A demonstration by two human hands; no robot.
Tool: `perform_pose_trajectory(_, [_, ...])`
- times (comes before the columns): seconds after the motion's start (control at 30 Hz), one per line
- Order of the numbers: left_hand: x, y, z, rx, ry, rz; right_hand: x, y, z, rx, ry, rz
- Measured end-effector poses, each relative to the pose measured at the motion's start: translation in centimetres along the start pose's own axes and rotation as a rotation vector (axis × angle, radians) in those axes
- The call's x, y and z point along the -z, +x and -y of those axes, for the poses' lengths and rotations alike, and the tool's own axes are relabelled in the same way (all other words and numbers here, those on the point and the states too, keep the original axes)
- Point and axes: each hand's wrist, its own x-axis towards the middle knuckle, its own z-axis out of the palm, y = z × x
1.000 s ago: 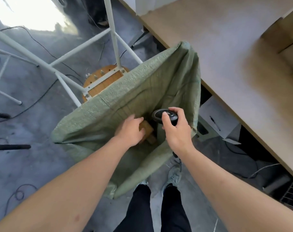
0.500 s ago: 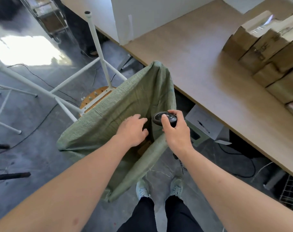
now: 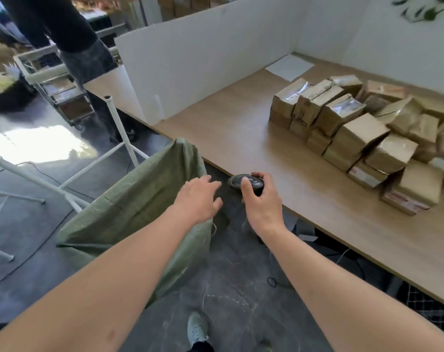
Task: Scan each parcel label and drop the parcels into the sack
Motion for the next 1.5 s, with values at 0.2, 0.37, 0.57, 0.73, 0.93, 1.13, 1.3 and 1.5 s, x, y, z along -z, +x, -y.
perform_pose_trajectory(0.2, [3.1, 1.0, -10.6, -0.088, 0.041, -0.065, 10.4, 0.6, -0.2, 0.062, 0.046, -0.086])
perform_pose_trajectory(0.37, [4.3, 3.9, -19.4, -0.213, 0.030, -0.102, 18.7, 2.0, -1.0, 0.080, 0.061, -0.215])
perform_pose_trajectory(0.57, [4.4, 9.7, -29.2, -0.383, 0.052, -0.099, 27.7, 5.6, -3.5, 0.034, 0.061, -0.365])
perform_pose_trajectory(0.73, [3.0, 16.2, -36.6, -0.505, 0.047, -0.077, 33.6, 10.3, -6.8, -0.023, 0.071, -0.508])
perform_pose_trajectory(0.93, [-0.2, 24.2, -45.5, -0.693, 0.035, 0.025, 39.1, 16.2, -12.0, -0.182, 0.088, -0.674])
perform_pose_trajectory(1.13, [-4.9, 28.9, -52.1, -0.780, 0.035, 0.155, 42.4, 18.7, -17.0, -0.370, 0.101, -0.781])
perform_pose_trajectory(1.3, [-7.7, 31.1, -55.7, -0.750, 0.066, 0.212, 45.2, 20.5, -20.1, -0.465, 0.133, -0.805])
perform_pose_trajectory(1.5, [-11.3, 32.5, -60.4, -0.608, 0.066, 0.142, 48.6, 23.0, -24.5, -0.514, 0.156, -0.745])
